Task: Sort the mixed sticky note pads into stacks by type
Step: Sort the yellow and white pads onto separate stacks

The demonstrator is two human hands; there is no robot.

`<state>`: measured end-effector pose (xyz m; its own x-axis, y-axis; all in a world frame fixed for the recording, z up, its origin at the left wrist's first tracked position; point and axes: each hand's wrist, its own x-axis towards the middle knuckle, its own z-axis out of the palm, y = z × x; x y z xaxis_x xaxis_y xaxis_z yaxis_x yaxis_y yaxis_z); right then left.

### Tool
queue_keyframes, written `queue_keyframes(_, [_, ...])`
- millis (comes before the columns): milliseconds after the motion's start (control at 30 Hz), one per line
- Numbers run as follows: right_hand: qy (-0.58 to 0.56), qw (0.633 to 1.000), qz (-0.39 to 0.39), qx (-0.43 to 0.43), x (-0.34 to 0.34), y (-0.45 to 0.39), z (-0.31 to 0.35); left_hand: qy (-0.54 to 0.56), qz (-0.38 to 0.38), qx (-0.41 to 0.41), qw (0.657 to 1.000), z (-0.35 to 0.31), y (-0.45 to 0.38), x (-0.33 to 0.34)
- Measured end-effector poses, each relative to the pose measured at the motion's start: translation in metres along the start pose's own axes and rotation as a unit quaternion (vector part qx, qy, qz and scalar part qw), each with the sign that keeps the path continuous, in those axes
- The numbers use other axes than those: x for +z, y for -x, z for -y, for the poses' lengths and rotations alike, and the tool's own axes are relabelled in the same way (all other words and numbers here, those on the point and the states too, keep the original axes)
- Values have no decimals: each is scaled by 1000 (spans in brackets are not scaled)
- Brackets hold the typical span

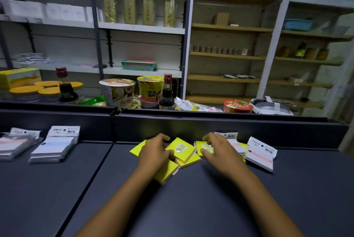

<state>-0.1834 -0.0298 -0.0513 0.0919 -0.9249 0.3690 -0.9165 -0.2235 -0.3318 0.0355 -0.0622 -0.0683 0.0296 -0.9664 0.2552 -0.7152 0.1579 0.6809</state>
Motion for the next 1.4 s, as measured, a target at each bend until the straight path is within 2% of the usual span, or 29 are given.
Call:
queue_keyframes(200, [-57,998,-31,-18,3,-21,7,100,11,-48,994,3,-5,-14])
queue_keyframes(300, [-101,994,-44,-15,10,-25,9,218,25,-77,973,5,-6,-20])
queue_keyframes(400, [-117,992,-39,-19,16,-24,8,278,33,-85,956,6,-8,-26])
queue_keyframes(567, [-120,992,-14,-36,16,-23,1,429,18,-96,898,6,-12,-44])
queue_keyframes(733, [-65,994,76,-53,15,-21,4,550,-4,-63,833,9,-13,-56])
queue_keyframes(900, [-42,980,189,-47,12,-26,8,577,1,-34,816,7,-12,-57])
queue_keyframes(1033, [-38,969,242,-10,11,-36,6,577,-4,-34,816,7,-13,-56])
queue_keyframes(1200, [-3,972,235,-6,13,-36,1,577,-10,-37,816,8,-14,-57])
queue_keyframes(1400, [7,969,239,-54,11,-33,2,567,-9,-33,823,6,-11,-55])
